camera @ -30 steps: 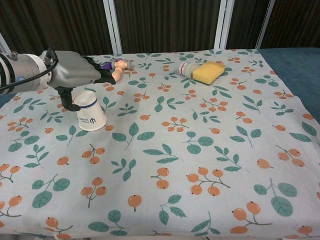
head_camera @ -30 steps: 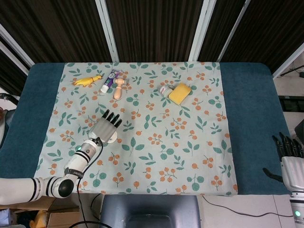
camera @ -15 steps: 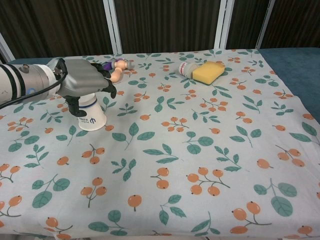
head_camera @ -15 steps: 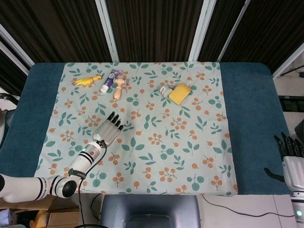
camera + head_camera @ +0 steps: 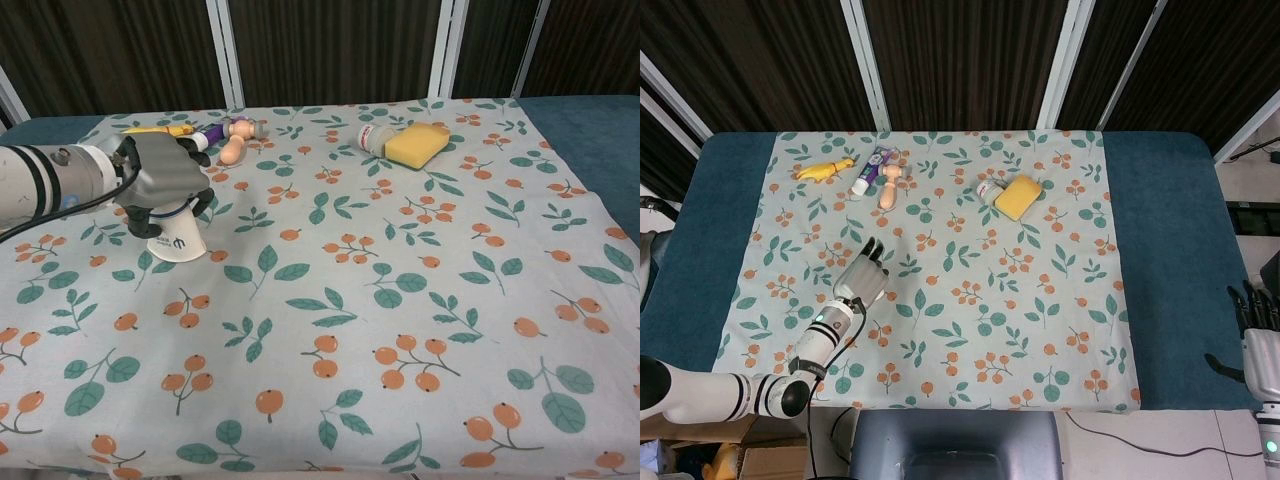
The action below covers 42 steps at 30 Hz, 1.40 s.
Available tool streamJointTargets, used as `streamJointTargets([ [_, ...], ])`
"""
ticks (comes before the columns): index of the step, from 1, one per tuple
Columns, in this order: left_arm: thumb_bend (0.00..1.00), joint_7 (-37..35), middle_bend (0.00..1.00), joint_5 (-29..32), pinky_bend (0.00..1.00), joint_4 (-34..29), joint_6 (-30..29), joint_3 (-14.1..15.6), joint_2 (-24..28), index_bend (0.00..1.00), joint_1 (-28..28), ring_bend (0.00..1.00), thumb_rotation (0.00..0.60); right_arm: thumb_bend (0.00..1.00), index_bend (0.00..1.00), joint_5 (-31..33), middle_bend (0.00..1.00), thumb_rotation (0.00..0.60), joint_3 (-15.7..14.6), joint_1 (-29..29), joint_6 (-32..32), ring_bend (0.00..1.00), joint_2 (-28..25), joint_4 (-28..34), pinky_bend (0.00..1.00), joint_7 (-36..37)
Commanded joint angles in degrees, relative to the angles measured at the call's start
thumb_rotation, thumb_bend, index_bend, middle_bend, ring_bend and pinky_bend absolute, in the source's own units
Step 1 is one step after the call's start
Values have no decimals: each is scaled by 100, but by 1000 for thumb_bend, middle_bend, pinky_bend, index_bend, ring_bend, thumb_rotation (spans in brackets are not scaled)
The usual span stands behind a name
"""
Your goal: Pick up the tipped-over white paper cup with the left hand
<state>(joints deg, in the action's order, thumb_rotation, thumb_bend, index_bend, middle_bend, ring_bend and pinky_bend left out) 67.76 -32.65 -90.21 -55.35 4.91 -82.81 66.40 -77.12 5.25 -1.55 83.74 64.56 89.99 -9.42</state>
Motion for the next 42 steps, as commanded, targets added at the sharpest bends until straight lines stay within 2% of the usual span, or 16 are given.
streamJointTargets([
  [1, 423, -37, 414, -35, 0, 27, -32, 18, -31, 458, -14, 85, 600, 286, 0, 59, 0, 600, 8, -11, -56, 0, -5, 42, 0, -47],
  [5, 436, -291, 441, -242, 0, 21, -96, -44, -19, 486, -87, 110, 600, 283, 0, 29, 0, 600, 2, -13, -54, 0, -4, 41, 0, -9],
  [7, 437, -833, 446, -587, 0, -62, -98, -208, 44, 489, -220, 124, 600, 283, 0, 11, 0, 600, -3, -16, -62, 0, -8, 29, 0, 28],
  [8, 436, -1200, 447, -804, 0, -101, -84, -312, 80, 490, -308, 132, 600, 283, 0, 6, 0, 600, -5, -19, -70, 0, -12, 25, 0, 46],
  [13, 421, -3962, 457, -2312, 0, 37, -230, -917, 123, 498, -1013, 145, 600, 282, 0, -41, 0, 600, -27, -38, -115, 0, -26, 38, 0, 109],
  [19, 415, -6088, 454, -2916, 0, 674, -200, -1147, -75, 497, -1562, 140, 600, 281, 0, -176, 0, 600, -63, 6, 7, 0, -48, 136, 0, 169],
  [24, 416, -7653, 436, -3387, 0, 1461, -393, -1206, -580, 480, -2012, 143, 600, 282, 0, -249, 0, 600, -85, 21, 49, 0, -69, 173, 0, 192],
  [30, 415, -8618, 415, -4019, 0, 2420, -608, -1013, -1103, 448, -2326, 135, 600, 282, 0, -327, 0, 600, -111, 35, 97, 0, -78, 232, 0, 159],
  [33, 414, -9011, 402, -4307, 0, 2628, -570, -923, -1176, 429, -2367, 124, 600, 281, 0, -370, 0, 600, -144, 17, 43, 0, -85, 240, 0, 199],
  [38, 414, -9264, 355, -4641, 0, 2780, -535, -831, -1201, 374, -2382, 81, 600, 281, 0, -423, 0, 600, -166, 37, 71, 0, -66, 152, 0, 308],
  [39, 413, -9301, 329, -4665, 0, 2783, -450, -817, -1187, 342, -2370, 68, 600, 281, 0, -415, 0, 600, -165, 43, 74, 0, -62, 140, 0, 326],
  [42, 405, -9290, 127, -4681, 0, 2756, -161, -779, -1111, 119, -2320, 8, 600, 281, 0, -411, 0, 600, -165, 46, 72, 0, -56, 111, 0, 332],
])
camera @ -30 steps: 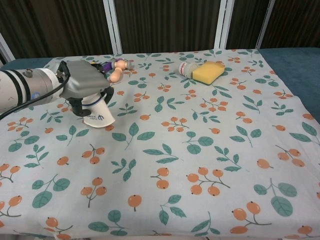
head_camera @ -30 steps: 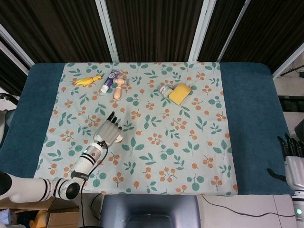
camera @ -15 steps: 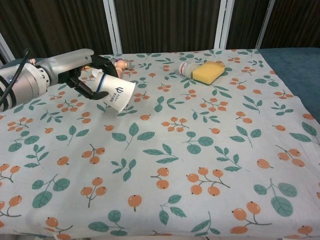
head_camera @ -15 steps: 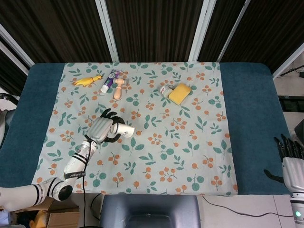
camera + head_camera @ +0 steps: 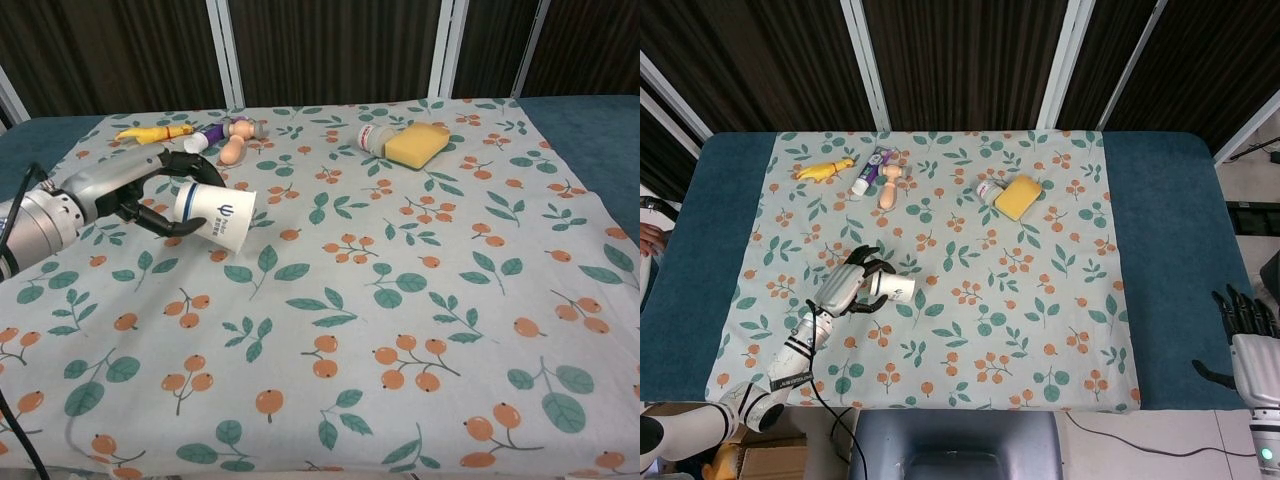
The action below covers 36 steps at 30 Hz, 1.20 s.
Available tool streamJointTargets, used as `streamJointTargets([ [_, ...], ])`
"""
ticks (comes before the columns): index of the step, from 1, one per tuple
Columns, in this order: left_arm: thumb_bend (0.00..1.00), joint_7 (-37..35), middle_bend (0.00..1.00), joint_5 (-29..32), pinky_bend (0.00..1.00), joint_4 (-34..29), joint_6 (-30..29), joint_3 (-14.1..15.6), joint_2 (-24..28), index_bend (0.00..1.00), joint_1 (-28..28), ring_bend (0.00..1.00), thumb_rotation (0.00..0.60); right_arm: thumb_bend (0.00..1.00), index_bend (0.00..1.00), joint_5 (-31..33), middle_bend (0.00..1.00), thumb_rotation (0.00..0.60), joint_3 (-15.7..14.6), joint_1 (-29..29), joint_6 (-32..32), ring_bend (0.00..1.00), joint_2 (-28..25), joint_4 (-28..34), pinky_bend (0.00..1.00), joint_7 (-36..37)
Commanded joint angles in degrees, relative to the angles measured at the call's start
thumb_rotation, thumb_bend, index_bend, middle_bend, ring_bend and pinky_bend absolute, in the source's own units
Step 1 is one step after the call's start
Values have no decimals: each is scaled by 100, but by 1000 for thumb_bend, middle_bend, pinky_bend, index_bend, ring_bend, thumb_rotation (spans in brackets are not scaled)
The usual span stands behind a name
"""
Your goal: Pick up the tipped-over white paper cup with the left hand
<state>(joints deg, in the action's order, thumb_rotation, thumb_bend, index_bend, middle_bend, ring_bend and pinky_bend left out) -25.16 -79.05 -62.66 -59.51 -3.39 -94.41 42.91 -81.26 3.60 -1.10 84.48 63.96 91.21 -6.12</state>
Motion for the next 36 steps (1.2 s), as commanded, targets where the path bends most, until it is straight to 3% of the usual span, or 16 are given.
streamJointTargets([
  [1, 399, 12, 66, -24, 0, -17, 308, 35, 67, 59, 36, 1, 600, 281, 0, 3, 0, 600, -1, 0, -7, 0, 4, -14, 0, 8],
  [3, 393, 64, 3, 4, 0, -27, 395, 6, 88, 1, 41, 0, 600, 281, 0, 1, 0, 600, 5, -2, -7, 0, -1, -17, 0, 21],
  [8, 395, 234, 0, -27, 0, -121, 399, -36, 165, 0, 10, 0, 600, 281, 0, 8, 0, 600, 33, -16, -6, 0, -41, 11, 0, 28],
  [11, 395, 792, 0, -216, 0, -320, 108, -27, 291, 0, -25, 0, 600, 281, 0, 9, 0, 600, 56, -30, -4, 0, -78, 49, 0, 35],
  [14, 391, 2027, 0, -510, 0, -664, -139, 36, 573, 0, 30, 0, 600, 281, 0, 36, 0, 600, 75, -55, -39, 0, -74, 50, 0, 24],
  [16, 360, 3110, 0, -440, 0, -1250, 70, 46, 950, 0, 125, 0, 600, 281, 0, 43, 0, 600, 66, -79, -95, 0, -58, 45, 0, 11],
  [20, 318, 5014, 0, 350, 0, -2465, 584, -99, 1488, 0, 298, 0, 600, 281, 0, 50, 0, 600, 42, -96, -148, 0, 9, -5, 0, -4],
  [24, 311, 6502, 0, 1360, 0, -3032, 822, -242, 1536, 0, 560, 0, 600, 281, 0, 20, 0, 600, 20, -107, -169, 0, 52, -76, 0, 28],
  [30, 310, 8010, 0, 3054, 0, -3445, 898, -398, 1347, 0, 1226, 0, 600, 280, 0, -7, 0, 600, 49, -119, -117, 0, 36, -90, 0, -14],
  [36, 310, 9263, 0, 4418, 0, -3372, 601, -216, 987, 0, 1898, 0, 600, 281, 0, -36, 0, 600, 34, -123, -109, 0, 39, -106, 0, -42],
])
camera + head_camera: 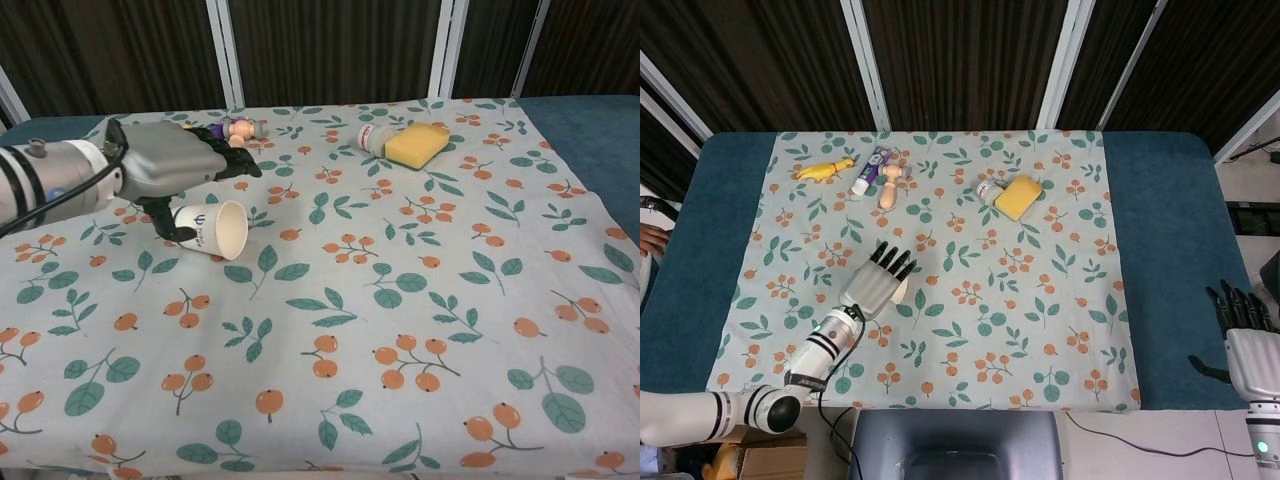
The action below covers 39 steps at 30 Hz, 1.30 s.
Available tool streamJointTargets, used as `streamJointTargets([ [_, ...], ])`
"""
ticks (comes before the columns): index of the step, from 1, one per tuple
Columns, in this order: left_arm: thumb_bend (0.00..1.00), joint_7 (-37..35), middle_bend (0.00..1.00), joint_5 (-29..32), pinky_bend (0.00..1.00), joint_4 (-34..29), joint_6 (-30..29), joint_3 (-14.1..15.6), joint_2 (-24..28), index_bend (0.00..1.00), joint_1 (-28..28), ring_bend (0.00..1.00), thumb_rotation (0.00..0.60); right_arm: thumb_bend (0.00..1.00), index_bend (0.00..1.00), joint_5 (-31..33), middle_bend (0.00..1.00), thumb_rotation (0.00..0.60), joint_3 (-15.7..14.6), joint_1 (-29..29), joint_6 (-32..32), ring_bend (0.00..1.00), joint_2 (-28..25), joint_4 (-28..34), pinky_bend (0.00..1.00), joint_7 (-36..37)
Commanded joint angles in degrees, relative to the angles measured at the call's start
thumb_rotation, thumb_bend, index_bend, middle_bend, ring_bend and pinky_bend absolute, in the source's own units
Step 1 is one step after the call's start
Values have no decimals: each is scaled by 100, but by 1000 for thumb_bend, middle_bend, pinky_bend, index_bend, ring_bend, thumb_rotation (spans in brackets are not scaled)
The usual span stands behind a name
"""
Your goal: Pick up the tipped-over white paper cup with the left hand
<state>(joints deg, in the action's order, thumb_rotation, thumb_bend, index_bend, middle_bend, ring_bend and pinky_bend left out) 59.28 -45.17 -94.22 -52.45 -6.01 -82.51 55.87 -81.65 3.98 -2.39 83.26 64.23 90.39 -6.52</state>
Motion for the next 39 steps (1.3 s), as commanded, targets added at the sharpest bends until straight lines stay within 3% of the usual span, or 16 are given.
streamJointTargets([
  [1, 309, 956, 0, 1321, 0, -214, -156, 69, -260, 0, 709, 0, 600, 281, 0, 17, 0, 600, -4, 12, 11, 0, 20, -40, 0, 7],
  [3, 309, 1079, 0, 1709, 0, -205, -202, 92, -329, 0, 846, 0, 600, 280, 0, 48, 0, 600, -1, 10, -14, 0, 27, -67, 0, 19],
  [10, 309, 1343, 0, 2232, 0, -28, -342, 224, -483, 0, 1094, 0, 600, 281, 0, 12, 0, 600, -39, -40, -118, 0, 81, -165, 0, 36],
  [21, 305, 1404, 2, 2527, 0, 645, -372, 519, -847, 0, 1341, 0, 600, 281, 0, -32, 0, 600, -132, -77, -248, 0, 204, -297, 0, 30],
  [24, 321, 1465, 48, 2688, 0, 617, -404, 559, -838, 8, 1410, 0, 600, 281, 0, 10, 0, 600, -134, -87, -300, 0, 214, -326, 0, 33],
  [27, 353, 1446, 115, 2629, 0, 577, -484, 599, -843, 75, 1437, 0, 600, 281, 0, 107, 0, 600, -130, -107, -400, 0, 227, -330, 0, -3],
  [32, 387, 1319, 189, 2392, 0, 568, -647, 648, -867, 283, 1412, 0, 600, 281, 0, 152, 0, 600, -127, -119, -437, 0, 232, -301, 0, -54],
  [39, 408, 934, 247, 2083, 0, 571, -747, 658, -840, 329, 1254, 0, 600, 281, 0, 313, 0, 600, -96, -136, -521, 0, 180, -183, 0, -186],
])
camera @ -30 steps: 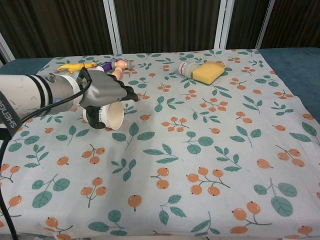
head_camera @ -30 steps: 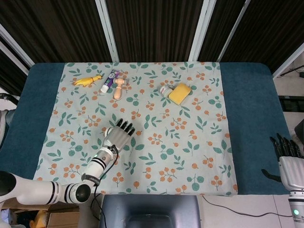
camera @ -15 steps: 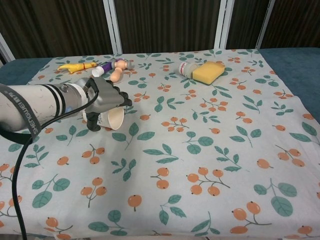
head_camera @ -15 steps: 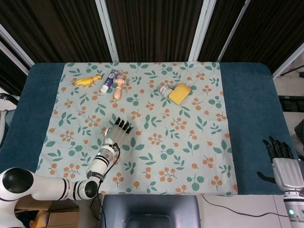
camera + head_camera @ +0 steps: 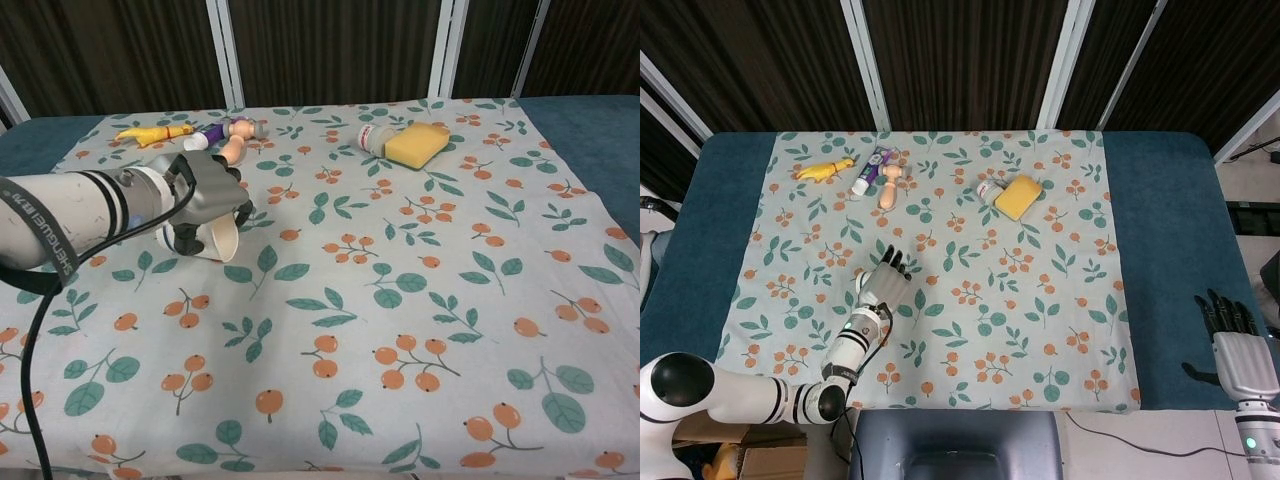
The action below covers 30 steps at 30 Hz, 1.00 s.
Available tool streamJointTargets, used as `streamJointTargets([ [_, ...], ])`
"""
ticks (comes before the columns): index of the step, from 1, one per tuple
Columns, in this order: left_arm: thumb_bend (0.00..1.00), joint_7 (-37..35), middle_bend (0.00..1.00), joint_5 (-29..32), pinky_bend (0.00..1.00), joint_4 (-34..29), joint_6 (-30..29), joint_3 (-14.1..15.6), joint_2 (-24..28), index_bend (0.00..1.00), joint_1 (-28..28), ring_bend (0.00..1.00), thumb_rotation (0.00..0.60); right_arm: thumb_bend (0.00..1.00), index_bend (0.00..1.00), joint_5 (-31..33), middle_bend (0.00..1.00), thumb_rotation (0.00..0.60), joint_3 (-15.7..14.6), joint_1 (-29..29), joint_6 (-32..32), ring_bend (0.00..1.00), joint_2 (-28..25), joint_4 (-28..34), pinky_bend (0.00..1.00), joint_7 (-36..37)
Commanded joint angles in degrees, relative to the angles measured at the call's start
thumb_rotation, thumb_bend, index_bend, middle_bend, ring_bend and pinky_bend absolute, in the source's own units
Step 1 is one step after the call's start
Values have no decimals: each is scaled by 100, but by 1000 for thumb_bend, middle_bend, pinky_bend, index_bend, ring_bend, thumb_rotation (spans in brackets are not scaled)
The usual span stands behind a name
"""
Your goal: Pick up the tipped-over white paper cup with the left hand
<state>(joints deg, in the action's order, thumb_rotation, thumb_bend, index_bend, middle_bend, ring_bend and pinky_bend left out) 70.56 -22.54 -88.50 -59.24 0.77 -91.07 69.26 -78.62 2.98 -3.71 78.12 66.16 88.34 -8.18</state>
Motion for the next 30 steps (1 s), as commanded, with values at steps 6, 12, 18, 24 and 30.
streamJointTargets([
  [6, 432, -830, 272, -656, 10, -47, -122, -123, 135, 316, -334, 10, 600, 280, 0, 21, 0, 600, 8, -5, 9, 0, -46, 88, 0, -53],
  [12, 412, -2541, 245, -2087, 5, -73, -270, -420, 348, 279, -875, 8, 600, 279, 0, 37, 0, 600, 10, -21, -8, 0, -61, 146, 0, -100],
  [18, 405, -4843, 234, -3127, 12, 467, -397, -782, 206, 275, -1526, 1, 600, 279, 0, 41, 0, 600, 1, -43, -27, 0, -70, 232, 0, -191],
  [24, 405, -6696, 228, -3353, 73, 1113, -18, -1008, -5, 269, -2032, 9, 600, 280, 0, 77, 0, 600, 8, -81, -75, 0, -100, 342, 0, -276],
  [30, 406, -7476, 225, -3748, 72, 1771, 303, -926, -209, 261, -2269, 9, 600, 279, 0, 131, 0, 600, 10, -121, -141, 0, -108, 430, 0, -352],
])
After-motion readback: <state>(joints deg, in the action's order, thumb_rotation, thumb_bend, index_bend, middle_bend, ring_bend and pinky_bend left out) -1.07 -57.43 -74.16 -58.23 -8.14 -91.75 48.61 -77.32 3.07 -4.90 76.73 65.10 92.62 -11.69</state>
